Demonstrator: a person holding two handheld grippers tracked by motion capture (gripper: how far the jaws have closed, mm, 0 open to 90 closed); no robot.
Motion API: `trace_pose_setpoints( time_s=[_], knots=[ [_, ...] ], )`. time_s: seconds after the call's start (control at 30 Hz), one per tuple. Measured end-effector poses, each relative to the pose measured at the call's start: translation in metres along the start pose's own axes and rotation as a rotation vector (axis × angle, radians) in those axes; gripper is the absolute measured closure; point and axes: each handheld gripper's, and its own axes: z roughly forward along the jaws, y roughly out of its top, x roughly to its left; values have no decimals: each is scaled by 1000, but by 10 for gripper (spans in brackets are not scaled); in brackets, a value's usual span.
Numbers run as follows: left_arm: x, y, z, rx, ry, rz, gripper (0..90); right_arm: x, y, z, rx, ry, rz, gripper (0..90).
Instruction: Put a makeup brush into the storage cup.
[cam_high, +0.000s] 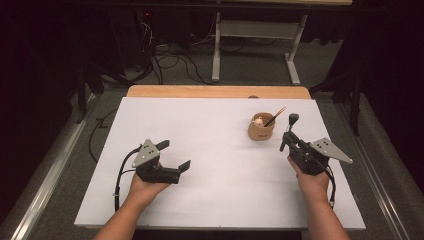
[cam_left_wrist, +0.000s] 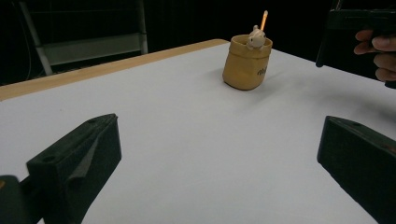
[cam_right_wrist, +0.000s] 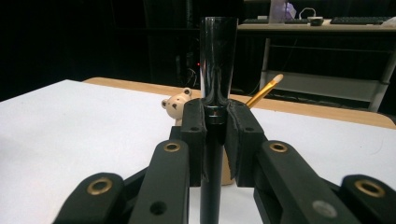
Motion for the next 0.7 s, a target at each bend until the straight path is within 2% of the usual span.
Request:
trace_pose_setpoints(
  time_s=[0.2,0.3,0.4,0.7],
  knots=[
    [2,-1,1,6,-5,-3,9,2,-2,8,23,-4,-17,810],
    [2,-1,0,1,-6,-6,11,2,1,13,19,0,1,810],
    [1,-1,0,-1,-10,-2,14,3,7,17,11,6,19,811],
    [0,-1,1,-3,-10,0,15,5,28,29,-3,-2,-10,811]
  ],
)
